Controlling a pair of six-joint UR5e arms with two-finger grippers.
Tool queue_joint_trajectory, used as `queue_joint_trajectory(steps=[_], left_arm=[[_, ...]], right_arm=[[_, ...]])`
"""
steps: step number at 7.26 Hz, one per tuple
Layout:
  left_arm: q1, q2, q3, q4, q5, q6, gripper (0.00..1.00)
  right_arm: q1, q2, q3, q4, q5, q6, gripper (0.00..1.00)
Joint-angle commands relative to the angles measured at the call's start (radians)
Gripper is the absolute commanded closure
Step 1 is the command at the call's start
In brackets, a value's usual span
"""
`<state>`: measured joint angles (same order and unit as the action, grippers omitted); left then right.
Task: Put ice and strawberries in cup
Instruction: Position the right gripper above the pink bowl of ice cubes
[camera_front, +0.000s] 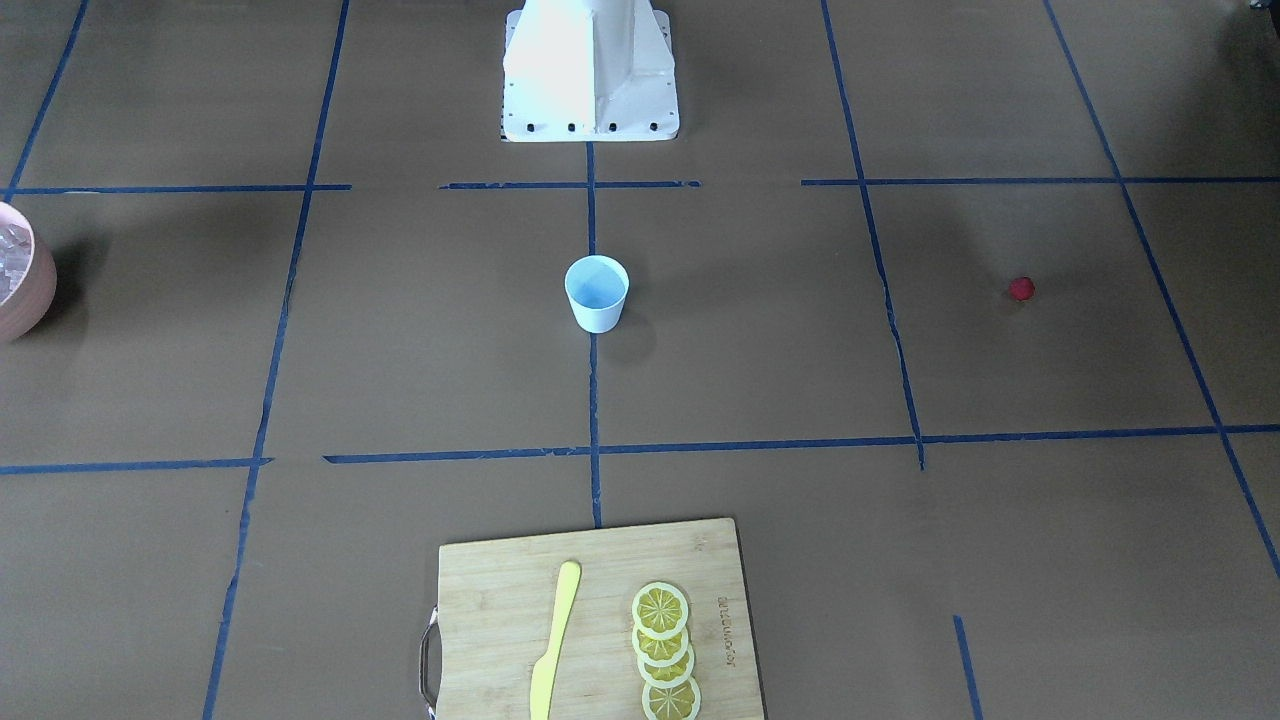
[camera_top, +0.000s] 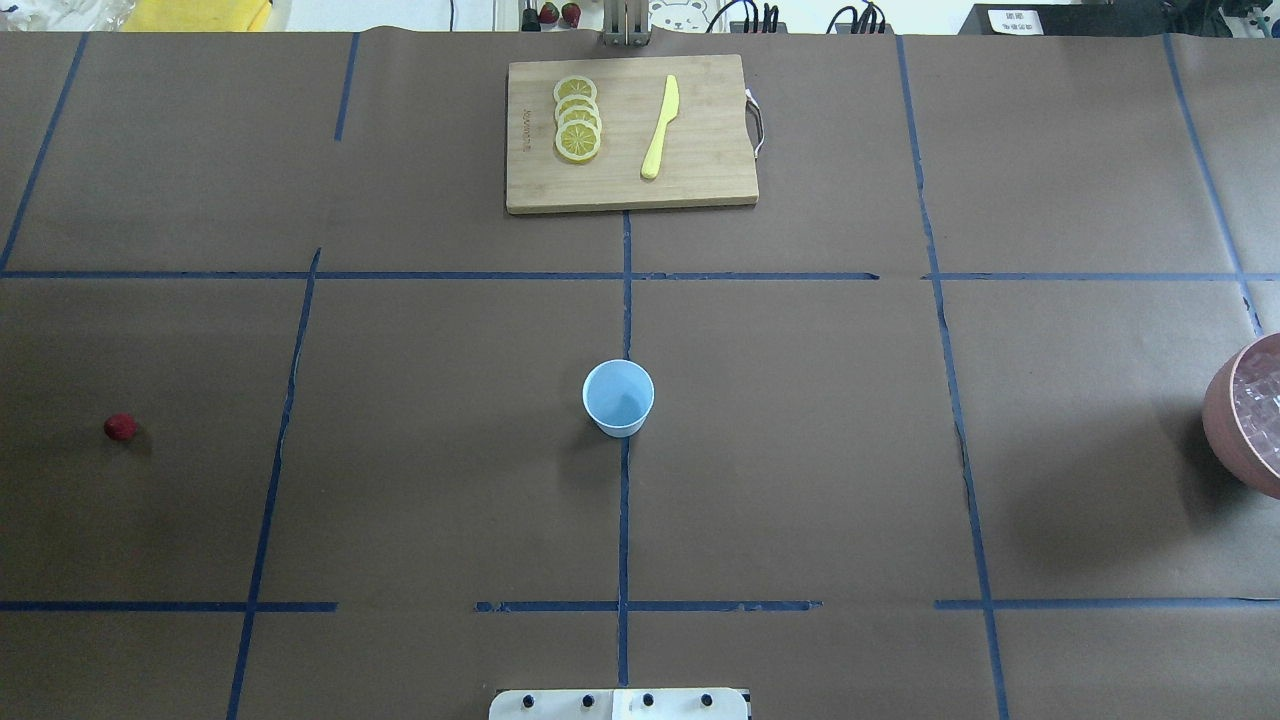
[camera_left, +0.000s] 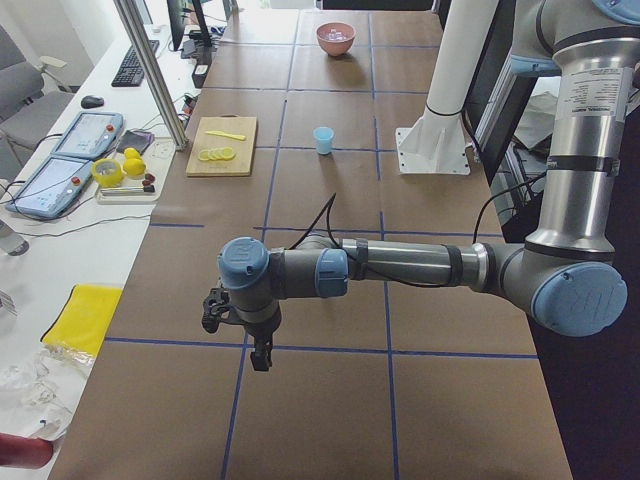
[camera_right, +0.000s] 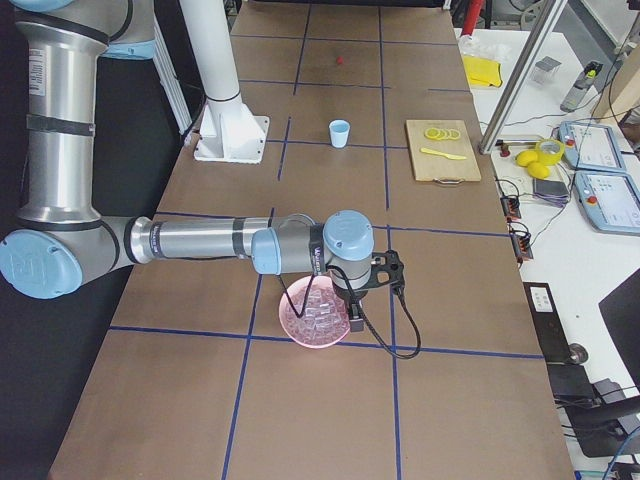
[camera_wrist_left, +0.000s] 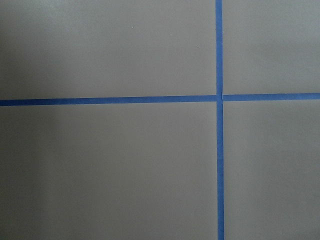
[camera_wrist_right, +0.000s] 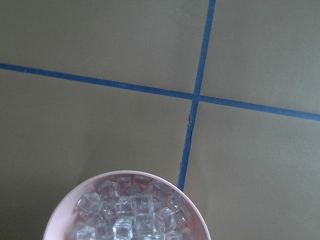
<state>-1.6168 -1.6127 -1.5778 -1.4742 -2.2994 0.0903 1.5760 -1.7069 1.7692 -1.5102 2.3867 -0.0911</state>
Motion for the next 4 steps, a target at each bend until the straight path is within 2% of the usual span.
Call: queue_joint_trajectory(steps=[1, 3, 4], left_arm=[[0.0, 0.001, -0.002, 0.0, 0.0, 0.0, 0.0], [0.0, 0.001, -0.002, 0.0, 0.0, 0.0, 0.0], [0.0, 0.001, -0.002, 0.0, 0.0, 0.0, 0.0]], right_arm=[[-0.081, -0.039, -0.002, 0.103, -0.023, 0.004, 0.0], [-0.177, -0.039, 0.013, 0.119, -0.069, 0.004, 0.06], [-0.209, -0.039, 0.012, 0.158, -0.117, -0.002, 0.14]])
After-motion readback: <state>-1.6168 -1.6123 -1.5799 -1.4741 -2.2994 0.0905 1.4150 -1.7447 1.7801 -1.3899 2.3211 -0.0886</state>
